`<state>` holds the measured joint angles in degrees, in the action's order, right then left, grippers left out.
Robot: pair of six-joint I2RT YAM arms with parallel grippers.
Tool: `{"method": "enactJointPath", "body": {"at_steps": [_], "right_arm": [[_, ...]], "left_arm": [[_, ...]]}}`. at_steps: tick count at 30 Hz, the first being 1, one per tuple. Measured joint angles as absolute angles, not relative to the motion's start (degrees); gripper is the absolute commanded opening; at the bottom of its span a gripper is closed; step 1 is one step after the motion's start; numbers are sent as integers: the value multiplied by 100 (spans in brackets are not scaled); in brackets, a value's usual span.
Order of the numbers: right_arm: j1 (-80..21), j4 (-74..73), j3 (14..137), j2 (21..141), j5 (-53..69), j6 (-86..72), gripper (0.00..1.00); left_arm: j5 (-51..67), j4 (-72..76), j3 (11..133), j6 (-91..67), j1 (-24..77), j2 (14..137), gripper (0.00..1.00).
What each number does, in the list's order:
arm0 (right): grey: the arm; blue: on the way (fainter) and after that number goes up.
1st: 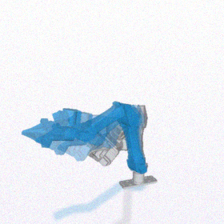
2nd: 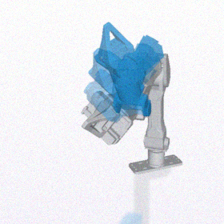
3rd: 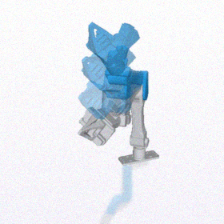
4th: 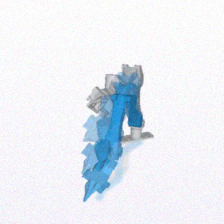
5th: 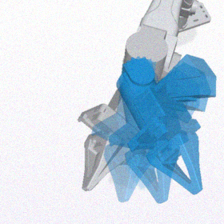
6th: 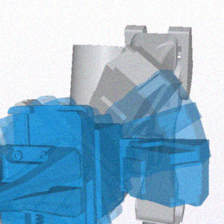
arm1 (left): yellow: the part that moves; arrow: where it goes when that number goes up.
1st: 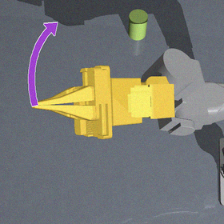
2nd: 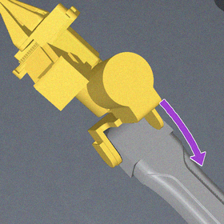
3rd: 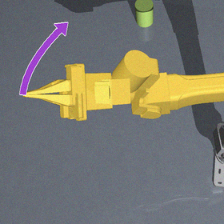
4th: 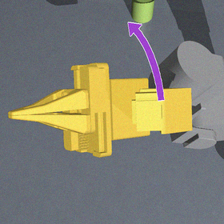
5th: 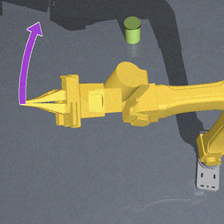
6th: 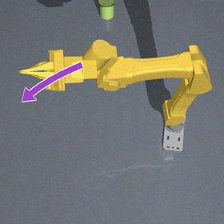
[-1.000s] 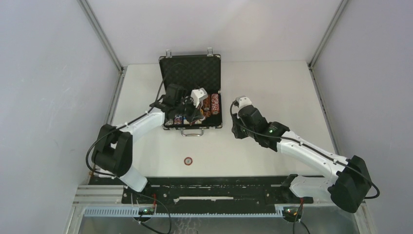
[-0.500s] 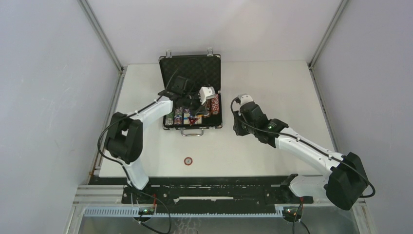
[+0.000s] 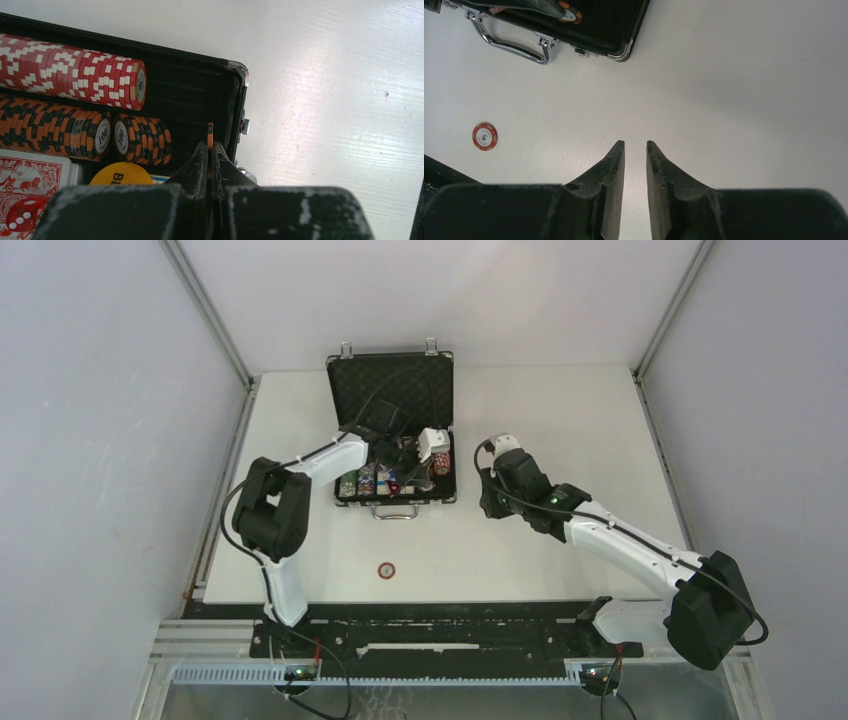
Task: Pack up texas hold em set
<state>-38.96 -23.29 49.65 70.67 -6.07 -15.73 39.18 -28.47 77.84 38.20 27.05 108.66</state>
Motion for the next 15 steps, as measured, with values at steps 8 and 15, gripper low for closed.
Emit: {"method": "enactJointPath", "body": {"at_steps": [8,15], "right_arm": [[-3854,-2329,4943,7067,-585,-1568,29],[-3820,-2327,4939,7067,-582,-1566,29]], "left_arm": [[3564,-2932,8062,3800,2714,11137,0],[3306,-2991,8318,3793,2714,11365,0]]}}
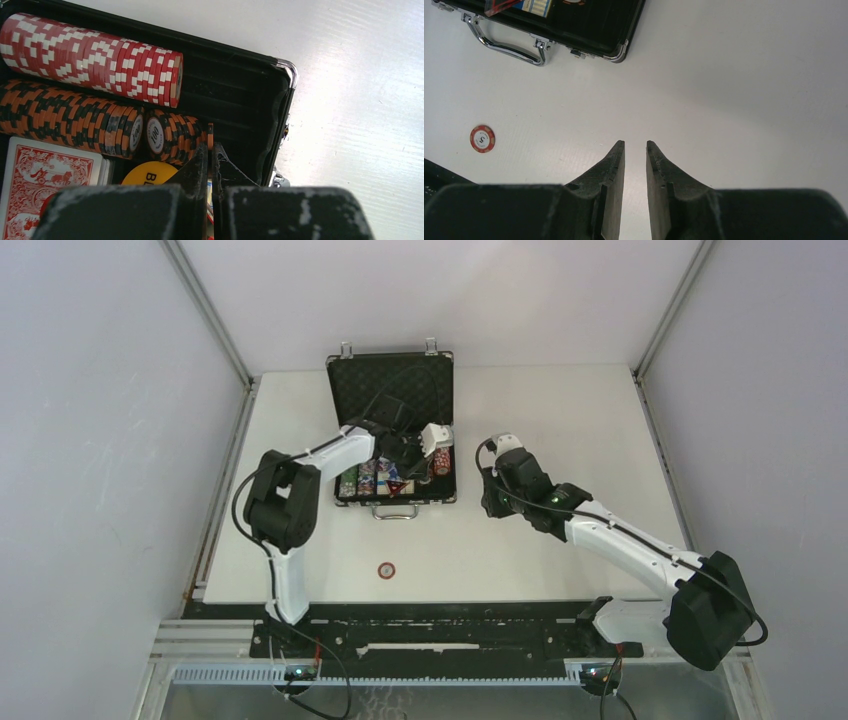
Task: Pack up texas hold em set
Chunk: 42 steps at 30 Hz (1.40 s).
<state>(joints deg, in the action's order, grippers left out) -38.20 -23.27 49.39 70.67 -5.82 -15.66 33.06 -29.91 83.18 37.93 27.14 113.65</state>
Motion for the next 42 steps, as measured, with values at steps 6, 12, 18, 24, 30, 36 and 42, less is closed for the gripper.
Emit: {"method": "enactJointPath", "body": {"at_steps": [6,12,18,24,30,36,42], "right_arm": [[-3789,-2294,4897,7074,-554,-1568,29],[-3789,-2292,4897,7074,-545,-1566,29],[-3789,-2290,4866,7074,-545,-1568,29],[-3789,-2287,4864,7087,-543,-1566,29],[-3787,-2287,4864,7142,-543,-1568,29],[-3785,-2287,4864,7142,-543,-1566,29],[-3785,-2287,4836,7142,-548,-1568,29]], "left_arm": [[3210,-3105,8438,3732,2727,11445,0],[3166,-3323,8757,3688,2744,11605,3],[3146,-3356,8842,3677,2751,11653,8],[3142,-3474,8864,3662,2759,11688,7],[3129,-3629,8864,3667,2762,11714,0],[2956,-3736,9024,3385,2779,11832,0],[2593,-3789,9181,2888,2856,11915,0]]}}
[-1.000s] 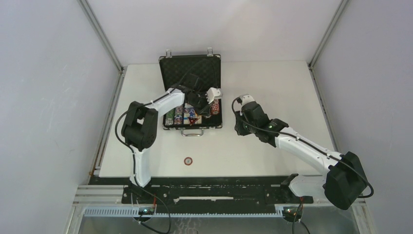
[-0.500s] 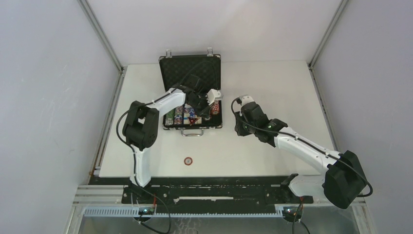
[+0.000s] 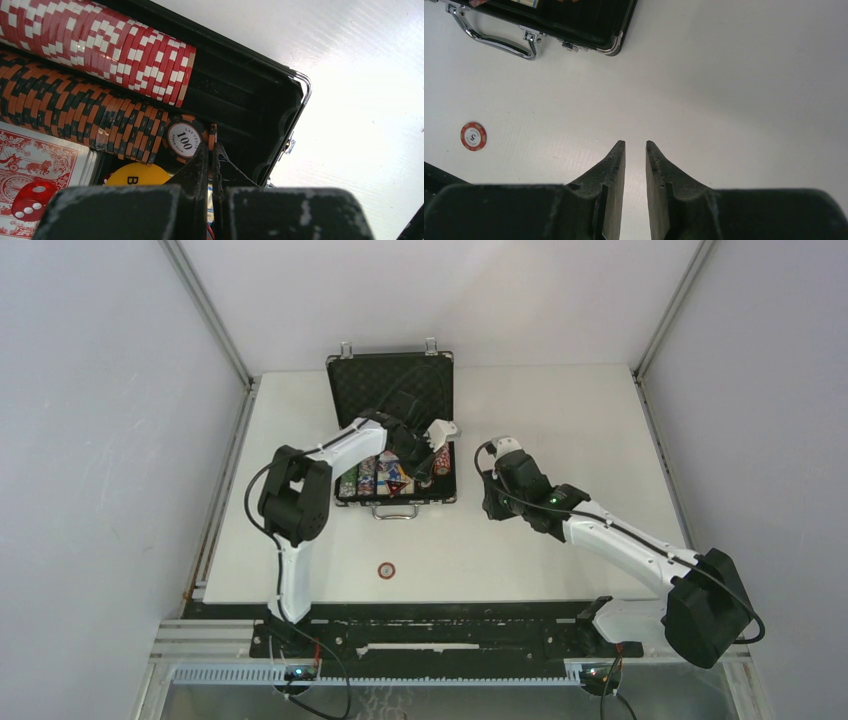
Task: Pack up texas hold em set
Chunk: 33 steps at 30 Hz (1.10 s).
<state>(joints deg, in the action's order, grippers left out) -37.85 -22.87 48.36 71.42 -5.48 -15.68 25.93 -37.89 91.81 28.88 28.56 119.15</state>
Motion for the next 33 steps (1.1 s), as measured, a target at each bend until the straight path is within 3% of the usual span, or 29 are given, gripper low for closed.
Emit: {"method": "enactJointPath", "body": {"at_steps": [12,16,18,21,33], "right_arm": [[-3752,-2285,4810,7164,-545,-1568,29],[-3752,-2279,4810,7181,-541,-1568,29],[-3752,-2263,4810,7190,-541,-1568,29],[-3752,-2250,4810,7192,-541,-1568,29],[-3752,-2246,4803,7210,-502,-1570,28]], "left_arm": [[2176,-3693,9618,2587,2880,12178,3],[2112,-3597,9620,2585,2873,12178,11],[2099,-3568,9620,2587,2871,12178,26],[1865,-3395,9620,2620,2834,12186,37],[1820,-3487,9601,2596,2746,12193,45]]}}
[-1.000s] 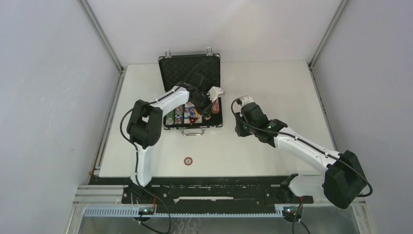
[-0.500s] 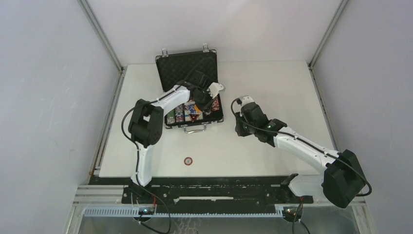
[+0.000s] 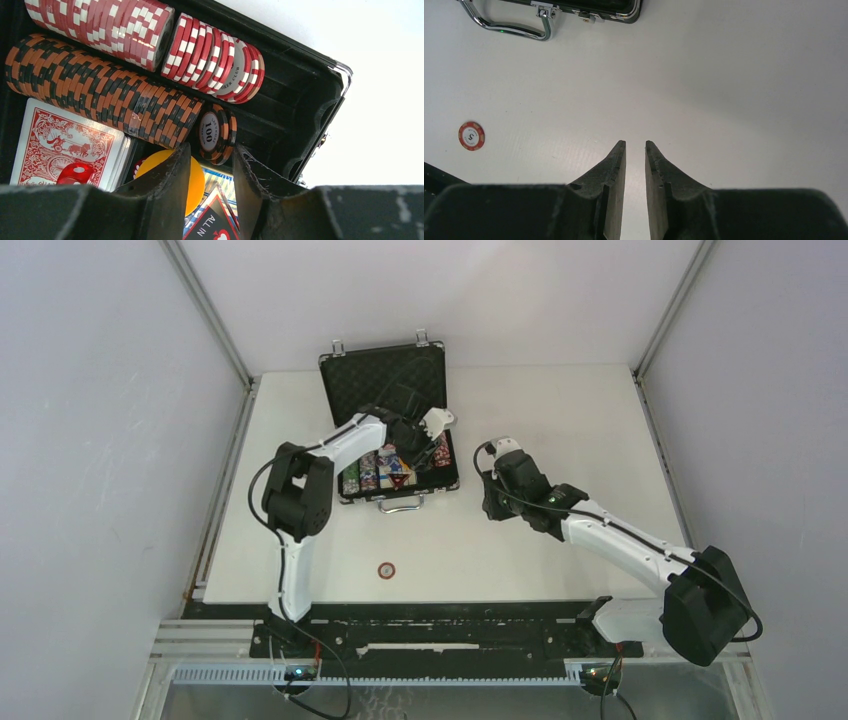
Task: Pack up texas hold em set
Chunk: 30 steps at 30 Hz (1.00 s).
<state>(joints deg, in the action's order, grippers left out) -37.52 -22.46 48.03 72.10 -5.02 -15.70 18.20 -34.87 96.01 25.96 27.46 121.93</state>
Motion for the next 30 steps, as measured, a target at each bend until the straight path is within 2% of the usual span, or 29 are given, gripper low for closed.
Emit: {"method": "enactJointPath", "body": {"at_steps": [16,22,25,26,30], "right_arm": [[-3754,-2152,4674,7240,-366,-1573,30],[-3850,-1973,4674,7282,-121,-1566,35],[-4106,-1914,4737,7470,-119,-1516,38],[-4230,-1909,4786,7561,-130,-1490,40],[-5081,-1896,5201,8090,-163,-1361,48]], "left_arm": [[1605,-3009,9529,2561,2751,11524,47],[1275,-2189,8689,2117,2751,10733,47],[491,-1356,7743,1238,2757,9979,92],[226,-1216,7537,1000,2762,9771,96],[-1004,-755,6794,-268,2696,8823,97]]}}
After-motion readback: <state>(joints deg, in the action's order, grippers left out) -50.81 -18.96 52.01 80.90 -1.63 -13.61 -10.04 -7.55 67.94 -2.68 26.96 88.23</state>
